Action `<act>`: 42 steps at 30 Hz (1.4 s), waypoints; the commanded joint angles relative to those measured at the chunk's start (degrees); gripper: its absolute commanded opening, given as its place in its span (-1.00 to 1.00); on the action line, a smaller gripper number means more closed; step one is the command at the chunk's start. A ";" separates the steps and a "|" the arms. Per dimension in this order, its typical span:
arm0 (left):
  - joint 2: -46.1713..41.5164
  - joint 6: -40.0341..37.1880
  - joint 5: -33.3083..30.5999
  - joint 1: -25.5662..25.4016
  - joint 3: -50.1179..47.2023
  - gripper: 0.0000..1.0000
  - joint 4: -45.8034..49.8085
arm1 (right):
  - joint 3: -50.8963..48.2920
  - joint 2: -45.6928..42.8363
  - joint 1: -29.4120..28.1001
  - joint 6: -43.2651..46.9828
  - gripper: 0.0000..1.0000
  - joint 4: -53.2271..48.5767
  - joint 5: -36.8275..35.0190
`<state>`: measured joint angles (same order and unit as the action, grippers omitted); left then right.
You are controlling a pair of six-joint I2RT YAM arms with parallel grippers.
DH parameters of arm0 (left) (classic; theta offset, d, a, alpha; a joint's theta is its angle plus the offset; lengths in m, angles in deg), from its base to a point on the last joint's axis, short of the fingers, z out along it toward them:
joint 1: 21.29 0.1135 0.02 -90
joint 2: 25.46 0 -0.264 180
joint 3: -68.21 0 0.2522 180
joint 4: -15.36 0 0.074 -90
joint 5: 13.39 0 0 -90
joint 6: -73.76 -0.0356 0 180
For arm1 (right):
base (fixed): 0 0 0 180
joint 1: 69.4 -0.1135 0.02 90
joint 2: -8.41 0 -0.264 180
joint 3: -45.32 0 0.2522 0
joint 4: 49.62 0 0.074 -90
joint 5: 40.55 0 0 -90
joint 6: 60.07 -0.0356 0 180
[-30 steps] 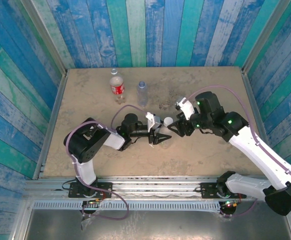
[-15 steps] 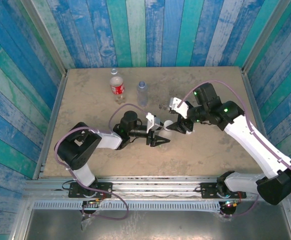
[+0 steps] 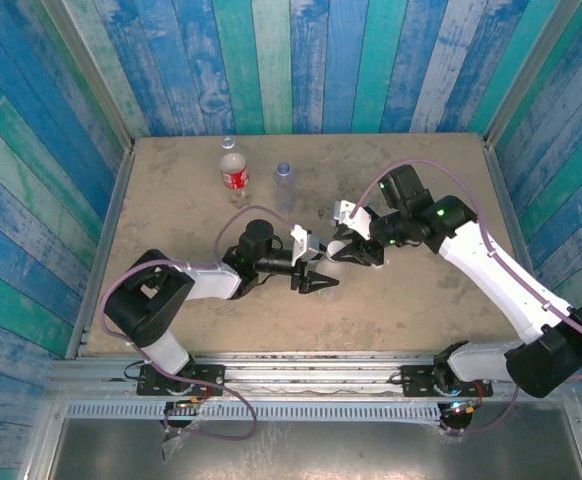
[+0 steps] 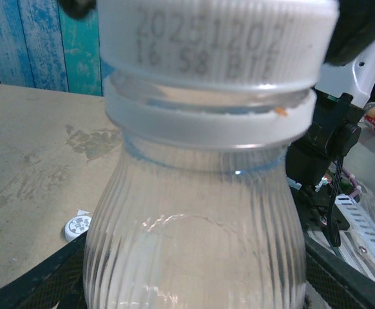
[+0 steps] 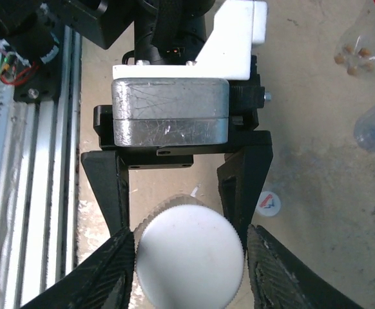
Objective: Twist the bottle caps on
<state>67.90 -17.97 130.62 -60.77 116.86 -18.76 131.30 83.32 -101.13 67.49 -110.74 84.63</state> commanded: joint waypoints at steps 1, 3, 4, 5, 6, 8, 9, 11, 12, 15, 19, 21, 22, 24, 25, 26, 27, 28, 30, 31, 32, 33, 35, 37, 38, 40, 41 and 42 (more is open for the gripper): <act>-4.23 -1.03 0.91 -0.16 0.54 0.22 0.39 | 1.68 0.58 0.23 0.38 -0.12 -1.62 2.09; -4.42 -1.05 0.76 -0.11 0.56 0.22 0.50 | 1.73 0.84 0.19 0.24 -0.19 -1.78 2.15; -4.57 -1.15 0.74 -0.15 0.52 0.22 0.62 | 1.76 0.93 0.23 0.08 -0.24 -1.81 2.23; -4.67 -1.16 0.66 -0.09 0.43 0.22 0.63 | 1.78 0.93 0.20 -0.08 -0.26 -1.84 2.18; -4.81 -1.06 0.44 -0.15 0.42 0.22 0.68 | 1.78 1.00 0.22 -0.40 -0.29 -1.81 2.24; -4.95 -0.99 -0.43 -0.15 0.44 0.22 0.59 | 1.98 1.20 0.19 -1.18 -0.32 -1.70 2.35; -5.11 -0.70 -1.46 -0.09 0.43 0.21 0.33 | 2.11 1.32 0.17 -2.14 -0.35 -1.53 2.26; -5.36 -0.07 -4.44 -0.15 0.12 0.21 -0.61 | 2.23 1.71 0.11 -5.33 -0.41 -1.18 1.46; -5.54 0.66 -6.98 -0.14 -0.30 0.21 -1.77 | 2.14 1.89 0.15 -7.73 -0.44 -0.89 0.64; -5.60 3.21 -15.03 -0.09 -1.60 0.20 -6.60 | -0.71 0.97 -0.13 -18.78 -0.50 3.37 -4.09; -4.36 5.23 -20.37 -0.15 -1.73 0.17 -11.99 | -9.88 -4.54 -2.13 -33.01 -0.56 13.44 -12.47; -3.75 6.04 -22.04 -0.14 -1.25 0.15 -13.70 | -14.26 -8.15 -5.01 -39.20 -0.63 18.04 -18.54; -3.56 6.22 -22.63 -0.17 -0.97 0.15 -13.98 | -15.99 -9.47 -6.00 -41.70 -0.64 19.55 -20.67; -3.20 6.17 -23.34 -0.24 -0.10 0.14 -13.82 | -19.24 -12.60 -8.34 -46.93 -0.62 22.52 -27.10; -2.95 5.94 -23.26 -0.25 0.52 0.14 -13.21 | -20.89 -13.84 -9.68 -49.61 -0.62 23.72 -30.48; -2.72 5.59 -23.33 -0.41 1.11 0.15 -12.48 | -22.10 -14.46 -10.35 -52.97 -0.62 24.16 -33.24; -2.50 5.25 -23.42 -0.62 1.65 0.15 -11.96 | -22.91 -14.74 -11.14 -56.57 -0.62 23.99 -35.79; -2.26 4.64 -23.54 -0.85 2.19 0.15 -11.17 | -23.57 -14.88 -12.09 -59.80 -0.62 23.80 -38.76; -1.84 3.52 -23.69 -1.57 3.12 0.15 -9.46 | -24.05 -14.93 -15.08 -65.33 -0.60 23.21 -44.93; -1.69 3.01 -23.94 -1.93 3.54 0.15 -8.65 | -23.67 -14.66 -16.70 -68.08 -0.58 22.03 -48.77; -1.43 2.81 -24.03 -2.16 3.84 0.15 -8.38 | -23.05 -14.38 -18.06 -69.87 -0.55 20.91 -51.28; -1.28 2.87 -23.92 -2.43 3.92 0.15 -8.51 | -22.41 -14.27 -18.68 -70.32 -0.53 20.11 -52.64; -1.08 3.42 -23.68 -2.53 3.64 0.14 -9.28 | -21.53 -15.06 -18.98 -68.82 -0.51 20.27 -53.21; -0.82 3.93 -23.29 -2.53 3.17 0.15 -9.87 | -21.16 -16.79 -18.83 -63.76 -0.52 22.33 -52.40; -0.87 4.02 -22.98 -2.53 2.88 0.15 -10.00 | -21.39 -17.89 -18.61 -60.42 -0.54 23.91 -51.28; -1.02 4.19 -22.59 -2.53 2.37 0.16 -10.29 | -22.04 -19.76 -17.55 -54.65 -0.55 26.94 -47.40; -1.07 4.22 -22.26 -2.53 2.11 0.16 -10.31 | -21.91 -20.26 -16.54 -52.47 -0.55 27.58 -44.53; -1.14 4.20 -21.90 -2.53 2.07 0.17 -10.18 | -21.80 -20.50 -15.43 -51.12 -0.56 27.84 -42.06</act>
<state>66.28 -14.98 110.73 -63.88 117.28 -24.40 110.28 64.48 -117.96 9.05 -81.78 36.43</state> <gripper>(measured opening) 0.685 0.401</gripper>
